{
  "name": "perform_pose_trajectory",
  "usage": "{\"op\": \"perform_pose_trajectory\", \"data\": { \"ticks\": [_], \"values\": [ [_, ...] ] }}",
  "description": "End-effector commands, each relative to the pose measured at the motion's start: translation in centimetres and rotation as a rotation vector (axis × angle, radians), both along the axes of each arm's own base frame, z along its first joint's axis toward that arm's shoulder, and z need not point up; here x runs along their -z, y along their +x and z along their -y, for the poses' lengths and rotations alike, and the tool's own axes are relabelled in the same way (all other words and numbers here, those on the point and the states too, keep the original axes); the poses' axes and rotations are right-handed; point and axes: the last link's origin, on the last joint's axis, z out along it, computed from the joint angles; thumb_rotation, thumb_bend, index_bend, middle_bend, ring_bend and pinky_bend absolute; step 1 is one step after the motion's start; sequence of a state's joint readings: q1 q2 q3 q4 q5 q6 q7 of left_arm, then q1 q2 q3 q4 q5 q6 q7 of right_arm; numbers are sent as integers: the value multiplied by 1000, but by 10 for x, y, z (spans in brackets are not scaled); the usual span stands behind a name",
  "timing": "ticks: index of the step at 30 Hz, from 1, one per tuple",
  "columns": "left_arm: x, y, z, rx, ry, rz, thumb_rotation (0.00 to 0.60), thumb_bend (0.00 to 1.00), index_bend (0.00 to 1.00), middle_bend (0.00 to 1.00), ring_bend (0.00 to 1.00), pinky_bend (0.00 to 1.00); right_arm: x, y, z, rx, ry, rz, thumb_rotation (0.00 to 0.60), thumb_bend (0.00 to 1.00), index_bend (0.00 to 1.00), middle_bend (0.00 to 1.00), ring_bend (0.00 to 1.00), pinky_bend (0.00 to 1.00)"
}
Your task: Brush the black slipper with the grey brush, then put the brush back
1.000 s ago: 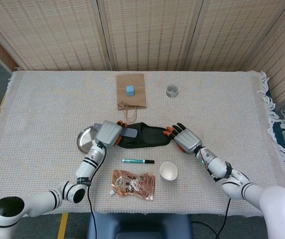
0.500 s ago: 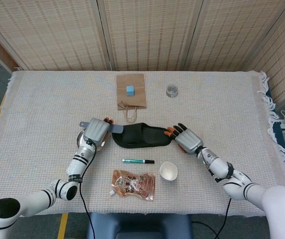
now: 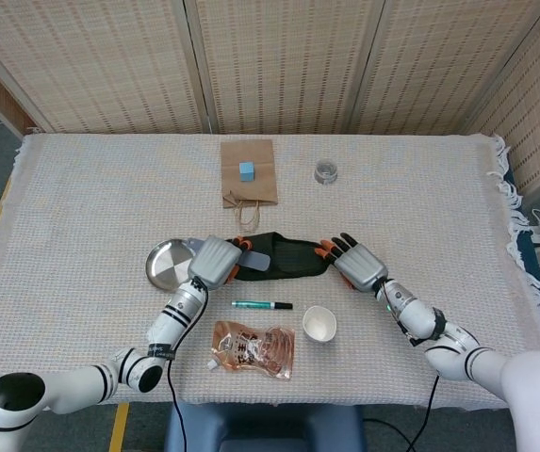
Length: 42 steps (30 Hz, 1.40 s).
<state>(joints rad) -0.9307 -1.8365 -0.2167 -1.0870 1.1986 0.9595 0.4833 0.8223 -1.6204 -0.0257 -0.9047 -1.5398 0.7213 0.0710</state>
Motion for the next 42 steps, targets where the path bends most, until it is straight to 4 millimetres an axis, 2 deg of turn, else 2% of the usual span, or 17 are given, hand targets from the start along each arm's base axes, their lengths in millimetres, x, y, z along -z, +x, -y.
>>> {"op": "perform_pose_trajectory", "data": {
  "ticks": [1, 9, 16, 19, 22, 25, 27, 33, 38, 42],
  "values": [
    [3, -1, -5, -9, 14, -7, 600, 454, 467, 528, 754, 1000, 0, -1, 0, 1, 1, -3, 600, 749, 130, 8, 0, 0],
    [2, -21, -19, -36, 67, -79, 600, 455, 469, 532, 754, 1000, 0, -1, 2, 5, 0, -2, 600, 750, 130, 8, 0, 0],
    [-12, -42, -23, -48, 112, -150, 600, 454, 484, 551, 754, 1000, -3, 1, 1, -3, -2, 4, 600, 749, 130, 9, 0, 0],
    [-18, -45, -21, -60, 120, -128, 600, 454, 483, 551, 754, 1000, -4, 2, 0, -5, -4, 5, 600, 750, 130, 8, 0, 0],
    [-27, -39, -16, -40, 126, -90, 600, 454, 483, 551, 753, 1000, -5, 1, 0, -6, -5, 2, 600, 751, 130, 8, 0, 0],
    [-39, -35, -7, -21, 124, -72, 600, 454, 482, 551, 754, 1000, -6, 1, -1, -4, -8, 3, 600, 751, 130, 8, 0, 0],
    [-50, -39, -2, -18, 135, -91, 600, 454, 482, 551, 754, 1000, -7, 2, -2, -4, -9, 9, 600, 751, 130, 8, 0, 0],
    [-75, -83, 7, -66, 196, -225, 600, 454, 478, 546, 754, 1000, -7, 6, -4, -16, -5, 20, 600, 753, 130, 8, 0, 0],
    [-80, -115, 4, -137, 211, -284, 600, 454, 473, 541, 754, 1000, -6, 9, -6, -18, -2, 22, 600, 752, 128, 8, 0, 0],
    [-81, -127, 3, -152, 213, -301, 600, 455, 473, 540, 754, 1000, -12, 17, -6, -10, -7, 72, 600, 752, 54, 8, 0, 0]
  ]
}}
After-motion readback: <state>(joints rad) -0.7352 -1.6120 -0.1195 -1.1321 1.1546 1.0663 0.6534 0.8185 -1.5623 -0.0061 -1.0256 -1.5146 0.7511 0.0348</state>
